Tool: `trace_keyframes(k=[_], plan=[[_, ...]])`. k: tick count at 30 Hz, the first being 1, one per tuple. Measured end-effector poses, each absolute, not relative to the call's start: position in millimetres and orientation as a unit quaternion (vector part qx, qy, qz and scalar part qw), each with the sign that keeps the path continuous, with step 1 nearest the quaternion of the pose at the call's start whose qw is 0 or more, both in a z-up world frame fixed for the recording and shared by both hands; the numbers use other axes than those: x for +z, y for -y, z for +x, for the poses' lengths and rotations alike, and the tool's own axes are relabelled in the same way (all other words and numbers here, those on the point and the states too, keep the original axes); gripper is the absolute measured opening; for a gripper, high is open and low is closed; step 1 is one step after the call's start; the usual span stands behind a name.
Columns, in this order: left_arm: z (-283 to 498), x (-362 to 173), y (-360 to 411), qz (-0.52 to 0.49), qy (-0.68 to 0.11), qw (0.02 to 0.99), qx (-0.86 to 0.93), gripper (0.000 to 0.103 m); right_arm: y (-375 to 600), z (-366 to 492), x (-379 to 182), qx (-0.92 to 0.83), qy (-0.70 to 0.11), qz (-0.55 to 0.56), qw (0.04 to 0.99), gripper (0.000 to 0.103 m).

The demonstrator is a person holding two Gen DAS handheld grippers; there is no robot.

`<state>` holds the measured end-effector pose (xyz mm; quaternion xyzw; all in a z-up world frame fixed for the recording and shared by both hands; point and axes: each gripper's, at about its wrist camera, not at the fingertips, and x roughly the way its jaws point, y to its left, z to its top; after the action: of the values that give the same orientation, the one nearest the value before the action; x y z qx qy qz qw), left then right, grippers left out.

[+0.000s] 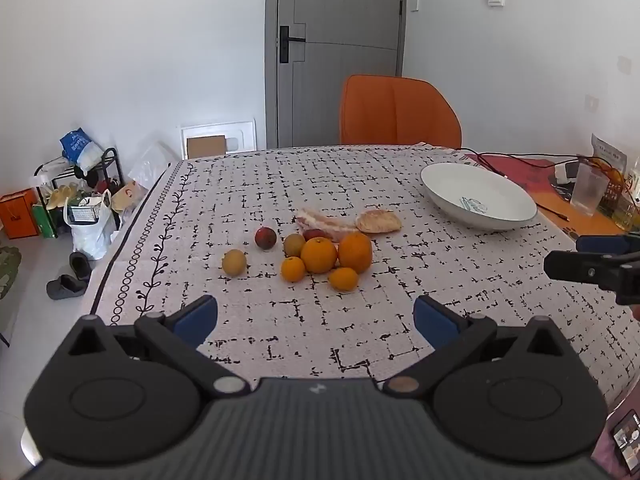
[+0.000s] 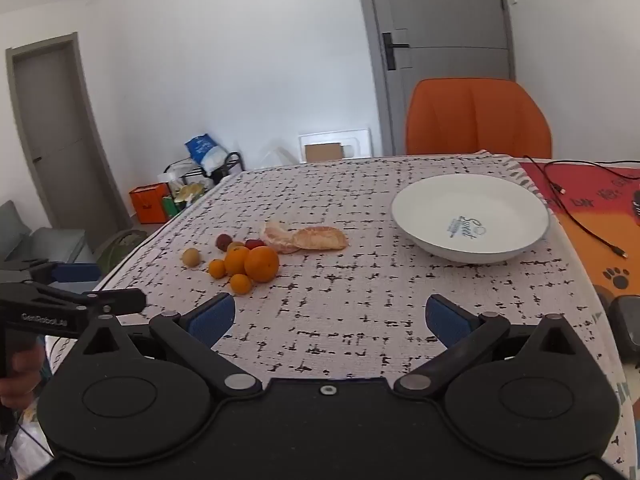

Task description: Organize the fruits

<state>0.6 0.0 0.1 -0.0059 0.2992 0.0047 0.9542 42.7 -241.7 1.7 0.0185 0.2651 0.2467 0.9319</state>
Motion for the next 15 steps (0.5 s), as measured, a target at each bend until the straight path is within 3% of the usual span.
trace_keyframes(k=[15], plan=[[0,2,-4,-0.017,-0.293,0.956,0.007,0.103,244,45,2,0.241,-0.277,0.024,0.93,0.103]])
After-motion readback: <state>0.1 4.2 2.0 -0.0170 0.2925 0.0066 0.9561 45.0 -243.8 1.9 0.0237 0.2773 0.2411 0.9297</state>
